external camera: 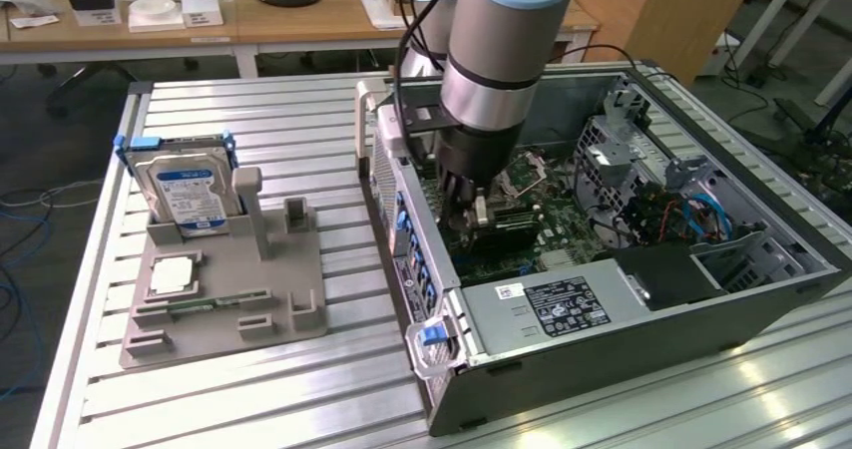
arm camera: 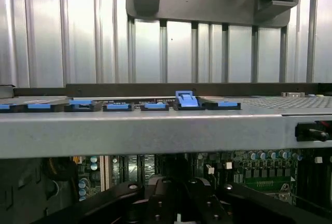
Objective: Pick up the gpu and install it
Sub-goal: 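Press down on the gpu until it lock into place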
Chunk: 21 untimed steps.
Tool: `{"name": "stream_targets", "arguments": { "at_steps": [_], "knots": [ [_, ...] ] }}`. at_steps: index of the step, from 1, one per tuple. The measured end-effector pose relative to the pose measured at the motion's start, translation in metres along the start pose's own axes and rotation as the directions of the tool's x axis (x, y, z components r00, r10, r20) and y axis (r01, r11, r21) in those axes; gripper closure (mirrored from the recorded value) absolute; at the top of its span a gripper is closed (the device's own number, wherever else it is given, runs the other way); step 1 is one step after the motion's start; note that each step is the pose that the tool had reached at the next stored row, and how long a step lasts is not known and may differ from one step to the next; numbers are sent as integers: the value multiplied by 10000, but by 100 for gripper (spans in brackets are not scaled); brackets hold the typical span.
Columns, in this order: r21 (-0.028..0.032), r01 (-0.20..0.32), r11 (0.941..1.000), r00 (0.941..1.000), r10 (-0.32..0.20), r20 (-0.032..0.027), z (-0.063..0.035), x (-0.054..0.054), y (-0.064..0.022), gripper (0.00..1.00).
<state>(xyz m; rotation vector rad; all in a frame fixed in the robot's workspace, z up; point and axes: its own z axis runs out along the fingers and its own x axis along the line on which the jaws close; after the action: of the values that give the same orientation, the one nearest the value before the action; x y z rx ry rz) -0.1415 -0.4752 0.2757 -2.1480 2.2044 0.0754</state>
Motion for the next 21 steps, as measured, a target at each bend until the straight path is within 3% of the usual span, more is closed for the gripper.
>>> {"name": "stream_targets", "arguments": {
  "at_steps": [14, 17, 21],
  "knots": [
    [-11, -1, 10000, 10000, 1, -3, -14, 126, 123, 89],
    [-41, -1, 10000, 10000, 1, -3, -13, 127, 130, 89],
    [-139, -11, 9999, 10000, 10, -7, -13, 122, 138, 89]
  ]
}}
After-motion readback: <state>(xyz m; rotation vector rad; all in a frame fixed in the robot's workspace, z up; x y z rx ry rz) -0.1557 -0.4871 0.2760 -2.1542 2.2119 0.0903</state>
